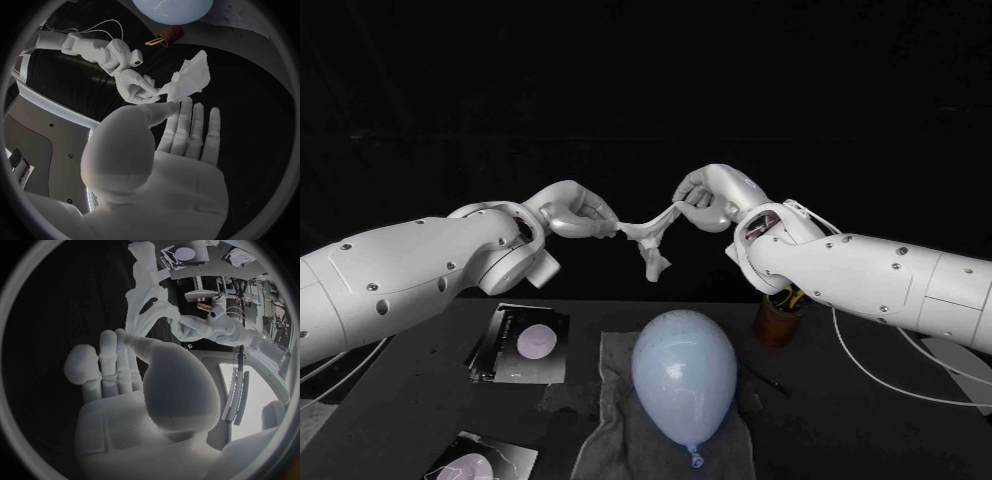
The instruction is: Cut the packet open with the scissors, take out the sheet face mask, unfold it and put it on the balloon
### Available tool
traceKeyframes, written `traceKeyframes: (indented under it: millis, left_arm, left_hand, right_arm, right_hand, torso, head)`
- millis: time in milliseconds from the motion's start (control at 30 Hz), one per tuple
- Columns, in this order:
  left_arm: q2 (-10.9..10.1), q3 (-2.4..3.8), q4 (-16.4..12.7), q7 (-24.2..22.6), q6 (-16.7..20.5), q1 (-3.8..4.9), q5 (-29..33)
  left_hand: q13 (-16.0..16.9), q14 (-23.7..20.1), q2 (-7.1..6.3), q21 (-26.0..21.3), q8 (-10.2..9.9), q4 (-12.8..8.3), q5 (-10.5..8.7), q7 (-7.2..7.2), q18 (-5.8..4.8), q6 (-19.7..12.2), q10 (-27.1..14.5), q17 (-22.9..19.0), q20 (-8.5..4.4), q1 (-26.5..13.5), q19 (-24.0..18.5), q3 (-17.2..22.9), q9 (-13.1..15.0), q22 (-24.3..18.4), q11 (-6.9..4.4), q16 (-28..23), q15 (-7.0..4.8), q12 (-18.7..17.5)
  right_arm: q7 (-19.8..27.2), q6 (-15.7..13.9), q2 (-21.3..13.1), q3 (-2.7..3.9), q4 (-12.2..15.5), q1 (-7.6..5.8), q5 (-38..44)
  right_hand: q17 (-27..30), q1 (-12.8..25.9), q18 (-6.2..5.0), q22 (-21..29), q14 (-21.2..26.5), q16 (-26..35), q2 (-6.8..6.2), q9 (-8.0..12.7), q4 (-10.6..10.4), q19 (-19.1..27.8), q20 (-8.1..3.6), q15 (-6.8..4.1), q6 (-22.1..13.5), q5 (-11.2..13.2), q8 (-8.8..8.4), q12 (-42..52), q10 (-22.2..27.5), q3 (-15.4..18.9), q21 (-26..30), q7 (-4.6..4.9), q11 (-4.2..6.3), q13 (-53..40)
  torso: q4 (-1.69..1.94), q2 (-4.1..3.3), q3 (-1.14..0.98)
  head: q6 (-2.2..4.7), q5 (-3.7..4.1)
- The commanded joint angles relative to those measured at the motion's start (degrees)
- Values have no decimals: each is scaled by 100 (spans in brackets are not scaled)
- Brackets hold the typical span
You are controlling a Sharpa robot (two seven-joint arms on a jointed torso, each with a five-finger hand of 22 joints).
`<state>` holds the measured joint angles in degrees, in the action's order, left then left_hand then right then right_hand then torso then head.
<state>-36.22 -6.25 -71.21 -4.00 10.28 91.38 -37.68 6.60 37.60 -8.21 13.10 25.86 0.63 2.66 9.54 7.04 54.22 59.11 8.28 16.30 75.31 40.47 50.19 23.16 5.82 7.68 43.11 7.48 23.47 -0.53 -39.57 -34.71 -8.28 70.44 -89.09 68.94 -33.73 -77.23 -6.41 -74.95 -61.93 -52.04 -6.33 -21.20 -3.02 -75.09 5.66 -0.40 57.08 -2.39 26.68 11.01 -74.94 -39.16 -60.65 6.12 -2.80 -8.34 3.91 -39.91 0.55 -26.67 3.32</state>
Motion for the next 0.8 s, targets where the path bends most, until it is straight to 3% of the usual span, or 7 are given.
traceKeyframes:
  millis: [33, 300, 400, 533, 800]
  left_arm:
    - [26, 19, 99, -162, 316, 2, 61]
    - [114, 42, 397, -245, 597, 2, 87]
    - [170, 59, 543, -258, 667, 2, 83]
    - [217, 67, 676, -250, 707, 5, 50]
    - [331, 72, 831, -242, 751, 8, -24]
  left_hand:
    - [7, 35, 54, 27, 8, -8, 20, 10, 31, 4, 2, 7, 1, 29, 57, -9, 445, 8, -26, 25, 10, 24]
    - [24, 49, 61, 99, 5, -31, 22, 5, 66, 2, 8, 17, -13, 53, 121, -15, 472, 45, -33, 52, 2, 54]
    - [26, 47, 60, 103, 4, -36, 23, 4, 67, 1, 5, 17, -13, 57, 122, -13, 474, 47, -34, 53, 2, 55]
    - [26, 46, 60, 104, 4, -38, 23, 4, 67, 1, 4, 17, -13, 58, 121, -12, 475, 48, -34, 54, 2, 56]
    - [27, 45, 60, 105, 4, -40, 24, 3, 67, 1, 3, 17, -12, 60, 121, -11, 476, 49, -34, 54, 2, 57]
  right_arm:
    - [25, -280, 8, 2, -17, 4, 115]
    - [-87, -278, -9, 2, -108, 9, 399]
    - [-195, -239, -23, 2, -131, 9, 749]
    - [-356, -291, -44, 4, -102, 9, 1255]
    - [-728, -439, -43, 25, 42, -10, 2219]
  right_hand:
    - [3, -73, 46, -694, -30, 38, 4, -11, 7, 27, -8, -6, 3, -39, -15, -9, -15, -20, 15, 51, -5, -6]
    - [3, -79, 48, -697, -35, 39, -1, -13, 11, 19, -8, -6, 4, -39, -14, -10, -20, -17, 5, 53, -5, -8]
    - [3, -80, 45, -693, -35, 39, -1, -13, 12, 25, -7, -6, 4, -39, -14, -10, -19, -17, 18, 53, -6, -8]
    - [3, -81, 49, -699, -35, 39, -3, -14, 13, 13, -7, -5, 4, -39, -14, -11, -20, -17, -4, 53, -6, -9]
    - [-1, -84, 65, -721, -53, 38, -26, -27, 11, -34, -4, -4, 23, -39, 0, -10, -48, 3, -81, 48, -3, -19]
  torso:
    - [8, -1, -1]
    - [9, -3, 5]
    - [-1, -9, 6]
    - [12, -4, -3]
    - [3, 9, 1]
  head:
    - [3, 6]
    - [-2, 23]
    - [-8, 16]
    - [-25, 15]
    - [-34, 8]
